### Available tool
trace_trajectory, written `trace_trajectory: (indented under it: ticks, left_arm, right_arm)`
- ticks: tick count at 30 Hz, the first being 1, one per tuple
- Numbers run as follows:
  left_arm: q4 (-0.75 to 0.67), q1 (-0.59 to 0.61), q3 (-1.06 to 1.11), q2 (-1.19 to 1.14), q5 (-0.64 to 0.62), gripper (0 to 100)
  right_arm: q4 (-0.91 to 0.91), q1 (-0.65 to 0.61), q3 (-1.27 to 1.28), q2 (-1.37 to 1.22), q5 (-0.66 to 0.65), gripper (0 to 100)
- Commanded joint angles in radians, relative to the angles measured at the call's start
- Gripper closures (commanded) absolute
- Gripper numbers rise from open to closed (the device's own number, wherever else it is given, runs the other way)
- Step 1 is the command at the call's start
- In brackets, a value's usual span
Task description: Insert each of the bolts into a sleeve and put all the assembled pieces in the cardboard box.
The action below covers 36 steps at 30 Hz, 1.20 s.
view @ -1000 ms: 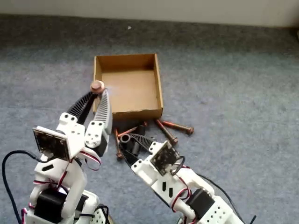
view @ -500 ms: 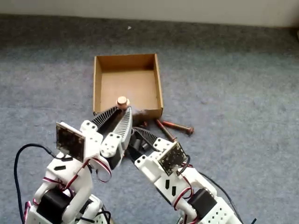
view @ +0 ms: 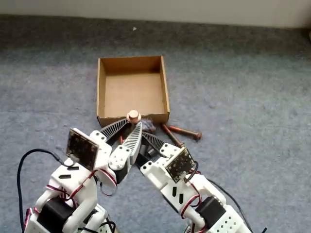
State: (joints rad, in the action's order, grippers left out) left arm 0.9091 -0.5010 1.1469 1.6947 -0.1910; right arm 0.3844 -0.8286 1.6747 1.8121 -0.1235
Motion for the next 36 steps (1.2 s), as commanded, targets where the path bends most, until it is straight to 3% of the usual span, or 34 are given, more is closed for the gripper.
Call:
trace_trajectory:
  ticks: [1, 3, 7, 12, 16, 18, 24, 29, 34, 36]
  left_arm:
    - [0.002, -0.019, 0.03, 0.007, 0.135, 99]
    - [0.028, -0.018, 0.041, 0.007, 0.18, 94]
    - [0.178, 0.042, -0.015, 0.007, 0.101, 78]
    - [0.29, 0.134, -0.104, 0.007, 0.068, 74]
    - [0.301, 0.142, -0.116, 0.007, 0.069, 74]
    - [0.301, 0.168, -0.131, 0.008, 0.068, 74]
    - [0.301, 0.4, -0.179, 0.008, 0.068, 74]
    - [0.304, 0.591, -0.007, 0.008, 0.069, 75]
    - [0.293, 0.751, 0.223, 0.008, 0.075, 89]
    - [0.265, 0.776, 0.282, 0.008, 0.137, 94]
  right_arm:
    - [-0.027, 0.015, 0.084, 0.024, -0.009, 99.4]
    - [-0.027, 0.015, 0.084, 0.024, -0.009, 99.4]
    - [-0.025, 0.015, 0.084, 0.024, -0.009, 99.4]
    - [-0.024, 0.015, 0.085, 0.024, -0.009, 99.4]
    - [-0.024, 0.036, 0.101, 0.024, 0.003, 99.4]
    - [-0.024, 0.074, 0.102, 0.024, 0.069, 99.4]
    - [-0.024, 0.179, 0.102, 0.024, 0.138, 99.4]
    - [0.035, 0.185, 0.102, 0.024, 0.138, 99.4]
    - [0.082, 0.185, 0.027, 0.022, 0.138, 99.4]
    - [0.082, 0.185, -0.022, -0.018, 0.138, 99.4]
